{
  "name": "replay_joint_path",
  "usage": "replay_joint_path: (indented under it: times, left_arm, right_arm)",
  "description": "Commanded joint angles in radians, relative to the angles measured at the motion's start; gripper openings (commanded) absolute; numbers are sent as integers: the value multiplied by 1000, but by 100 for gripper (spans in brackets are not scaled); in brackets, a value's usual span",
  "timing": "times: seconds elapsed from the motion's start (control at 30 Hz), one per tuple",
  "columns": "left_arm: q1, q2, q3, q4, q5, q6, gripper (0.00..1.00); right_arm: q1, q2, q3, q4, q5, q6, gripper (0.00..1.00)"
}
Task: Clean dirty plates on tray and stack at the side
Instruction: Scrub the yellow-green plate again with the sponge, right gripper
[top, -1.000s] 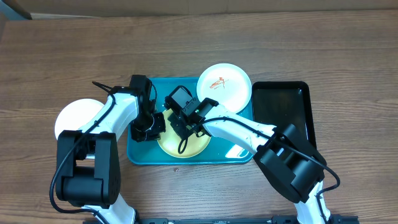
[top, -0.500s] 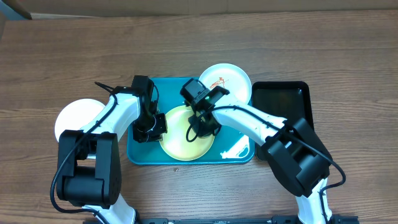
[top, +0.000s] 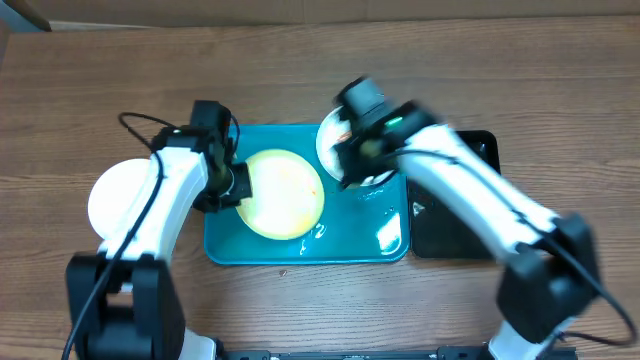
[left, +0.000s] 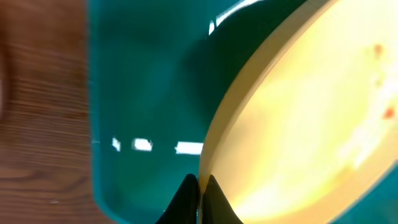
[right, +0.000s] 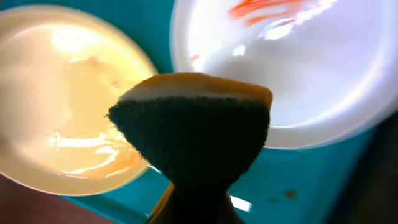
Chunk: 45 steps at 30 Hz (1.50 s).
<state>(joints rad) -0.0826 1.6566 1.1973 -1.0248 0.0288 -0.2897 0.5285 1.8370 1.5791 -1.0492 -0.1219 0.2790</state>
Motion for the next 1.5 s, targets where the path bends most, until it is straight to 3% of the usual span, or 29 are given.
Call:
replay_joint_path:
  times: [0.0,0.13,0.2,0.3,0.43,0.67,0.93,1.47]
  left_arm:
    - [3,-89,23,-3,-89,-7,4]
    - [3,-140,23,-2,-122,-6,4]
    - [2,-142,22,-10,-118,-5,4]
    - [-13,-132,13,-23,-114,-3,4]
    - [-69,-92,-14,-14,-102,-6,4]
    - [-170,50,-31,-31,-35,24,4]
    - [-180,111,-31,-37,-3,24,4]
    - [-180,113,-31,-38,-1,19,4]
  right_arm:
    - [-125,-46,19,-39,-95,59,4]
    - [-257,-46,-9,-87,-190,25,4]
    - [-298,-46,-37,-93,-301,-77,4]
    - [-301,-46,-66,-103,-403,-202,4]
    - [-235,-45,-97,-94,-404,-255,4]
    - [-63,-45,-108,0,-299,-254,4]
    - [82,-26,-108,76,-245,-239,5]
    - [136,203,-108,161,-199,-220,4]
